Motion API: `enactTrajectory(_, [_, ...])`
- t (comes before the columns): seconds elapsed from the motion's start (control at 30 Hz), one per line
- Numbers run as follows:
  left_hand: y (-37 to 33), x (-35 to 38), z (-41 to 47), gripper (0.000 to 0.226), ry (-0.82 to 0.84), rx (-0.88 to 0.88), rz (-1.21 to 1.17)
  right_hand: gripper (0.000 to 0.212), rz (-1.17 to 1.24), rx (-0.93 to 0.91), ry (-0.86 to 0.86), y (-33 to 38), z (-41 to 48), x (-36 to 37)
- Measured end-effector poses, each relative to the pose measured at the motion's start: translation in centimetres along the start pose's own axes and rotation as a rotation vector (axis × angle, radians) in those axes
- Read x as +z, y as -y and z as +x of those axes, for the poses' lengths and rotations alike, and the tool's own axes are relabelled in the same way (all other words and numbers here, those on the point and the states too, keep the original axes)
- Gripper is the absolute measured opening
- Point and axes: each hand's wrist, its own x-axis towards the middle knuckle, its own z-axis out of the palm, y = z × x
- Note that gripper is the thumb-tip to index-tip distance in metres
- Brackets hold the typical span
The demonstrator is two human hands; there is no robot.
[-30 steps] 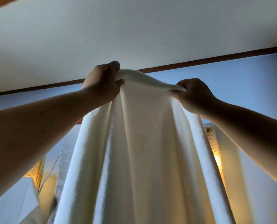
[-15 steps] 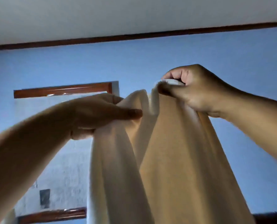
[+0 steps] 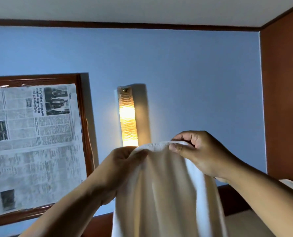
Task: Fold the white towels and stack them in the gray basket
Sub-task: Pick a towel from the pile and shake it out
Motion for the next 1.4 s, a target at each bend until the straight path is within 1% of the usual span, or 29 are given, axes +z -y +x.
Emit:
enactTrajectory(0.07, [-1.3,2.3,0.0,0.034,-0.039,0.035,0.012,0.013,-0.020,-0.001,-0.003,-0.4,-1.1,-1.8])
enactTrajectory(0.13, [-2.6,5.2,0.0,0.036,-0.054,0.055,0.018,0.019,-0.056,0.008,0.021,-1.1,-2.6,-4.1])
enactTrajectory(0.3, [-4.0,12.7,0.4,0.035,-0.132,0.085,0.034,0.029,-0.087,0.120,0.176,-4.5,-6.9,-10.6])
enactTrajectory(0.43, [-3.6,19.1,0.5,0.047,-0.140,0.064,-0.036,0.041,0.022,0.250,0.281,-10.0,-11.2,-15.2])
enactTrajectory(0.5, [-3.4,22.0,0.5,0.042,-0.198,0.053,-0.067,0.049,0.090,0.312,0.296,-13.2,-13.4,-17.2])
enactTrajectory(0.57, [-3.4,24.0,0.4,0.028,-0.284,0.048,-0.095,0.053,0.175,0.353,0.287,-16.8,-15.5,-18.8])
enactTrajectory(0.63, [-2.9,25.2,0.2,0.022,-0.374,0.021,-0.120,0.060,0.219,0.388,0.270,-20.3,-17.7,-20.4])
enactTrajectory(0.73, [-1.0,24.9,-0.8,0.021,-0.518,-0.010,-0.110,0.089,0.187,0.447,0.228,-25.5,-20.8,-22.0])
enactTrajectory(0.77, [0.2,24.6,-1.4,0.022,-0.569,-0.031,-0.081,0.087,0.181,0.484,0.226,-27.4,-22.2,-22.5])
enactTrajectory(0.83, [2.6,23.9,-2.5,0.028,-0.643,-0.080,-0.033,0.065,0.127,0.570,0.229,-30.8,-24.8,-23.5])
enactTrajectory(0.9, [4.9,23.8,-3.9,0.028,-0.684,-0.145,-0.026,0.048,0.011,0.659,0.231,-33.4,-27.4,-24.1])
enactTrajectory(0.97, [7.0,25.2,-5.1,0.026,-0.718,-0.189,0.040,0.040,-0.065,0.701,0.211,-34.7,-29.8,-24.0])
enactTrajectory(1.0, [8.0,26.3,-5.6,0.027,-0.722,-0.182,0.128,0.039,-0.073,0.686,0.196,-34.8,-30.7,-23.8])
enactTrajectory(1.07, [10.0,29.0,-6.4,0.033,-0.656,-0.132,0.400,0.036,-0.025,0.624,0.179,-34.0,-31.1,-22.9])
enactTrajectory(1.13, [11.3,32.4,-7.5,0.024,-0.471,-0.113,0.635,0.028,0.081,0.535,0.218,-32.2,-30.7,-21.7])
enactTrajectory(1.17, [11.9,34.0,-8.1,0.021,-0.346,-0.118,0.698,0.024,0.125,0.487,0.249,-31.0,-30.2,-21.0])
enactTrajectory(1.23, [13.2,37.2,-9.2,0.045,-0.056,-0.159,0.715,0.016,0.199,0.407,0.300,-28.8,-29.4,-19.5])
enactTrajectory(1.27, [14.1,38.6,-9.7,0.056,0.081,-0.183,0.686,0.013,0.230,0.378,0.310,-27.9,-29.1,-18.6])
enactTrajectory(1.3, [15.2,39.6,-10.1,0.057,0.189,-0.191,0.637,0.013,0.258,0.354,0.309,-27.0,-28.9,-17.8])
enactTrajectory(1.33, [16.5,40.2,-10.5,0.045,0.237,-0.195,0.587,0.015,0.275,0.333,0.308,-26.6,-28.8,-17.1])
enactTrajectory(1.37, [17.3,40.5,-10.7,0.026,0.216,-0.203,0.539,0.018,0.288,0.315,0.315,-26.4,-28.7,-16.6])
enactTrajectory(1.4, [18.1,40.2,-10.9,0.016,0.158,-0.220,0.493,0.022,0.295,0.312,0.339,-26.5,-28.7,-16.4])
